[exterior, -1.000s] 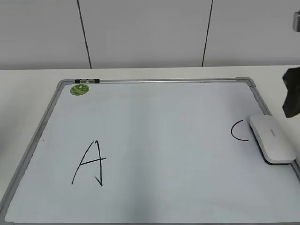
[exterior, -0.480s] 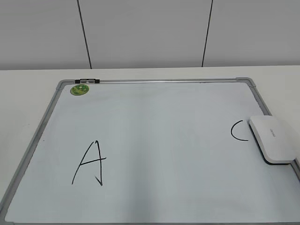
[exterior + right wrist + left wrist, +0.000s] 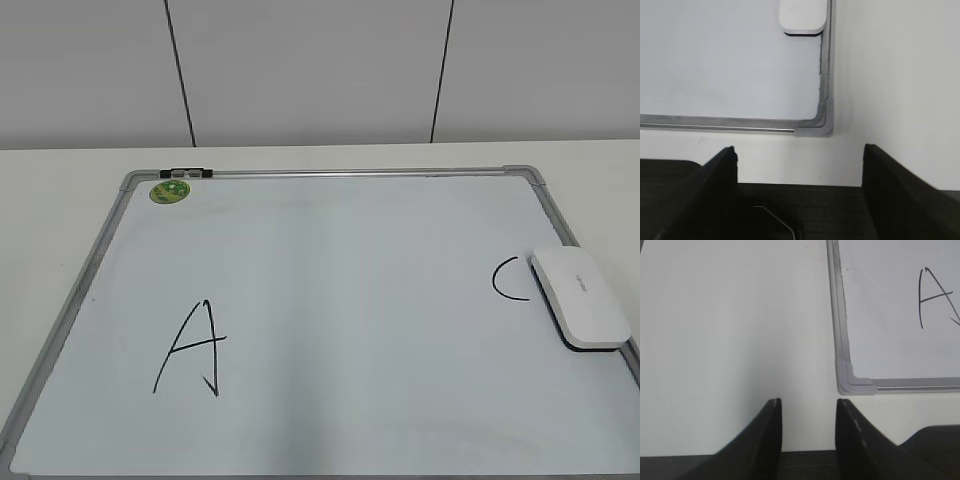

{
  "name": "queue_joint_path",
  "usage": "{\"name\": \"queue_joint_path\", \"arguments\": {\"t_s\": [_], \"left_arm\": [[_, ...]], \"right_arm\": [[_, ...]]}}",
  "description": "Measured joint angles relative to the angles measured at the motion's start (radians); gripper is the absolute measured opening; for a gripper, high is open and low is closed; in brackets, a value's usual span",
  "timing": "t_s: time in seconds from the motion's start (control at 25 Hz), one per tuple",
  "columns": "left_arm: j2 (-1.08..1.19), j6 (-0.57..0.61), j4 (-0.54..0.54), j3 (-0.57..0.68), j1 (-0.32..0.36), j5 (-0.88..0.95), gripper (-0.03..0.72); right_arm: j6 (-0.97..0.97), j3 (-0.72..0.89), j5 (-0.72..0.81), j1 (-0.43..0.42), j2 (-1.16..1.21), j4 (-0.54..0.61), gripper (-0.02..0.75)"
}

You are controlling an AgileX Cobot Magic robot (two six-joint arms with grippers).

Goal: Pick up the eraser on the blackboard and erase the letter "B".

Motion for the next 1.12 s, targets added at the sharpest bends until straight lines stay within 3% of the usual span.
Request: {"name": "queue_joint_path", "arguments": {"t_s": [0.24,0.84,1.12], "left_arm": [[-0.001,0.000,0.004,0.028,0.000,-0.048,0.258],[-0.001,0.000,0.005,0.028,0.000,-0.055,0.258],[-0.001,0.000,0.005,0.028,0.000,-0.055,0.258]], "right_arm": [[-0.002,0.020,0.000,0.000,-0.035,-0.062,0.573],[-0.032,0.022,0.000,0.000,-0.035,-0.066,0.573],[-0.171,0.024,-0.004,0.000,-0.035,0.003,0.573]]}}
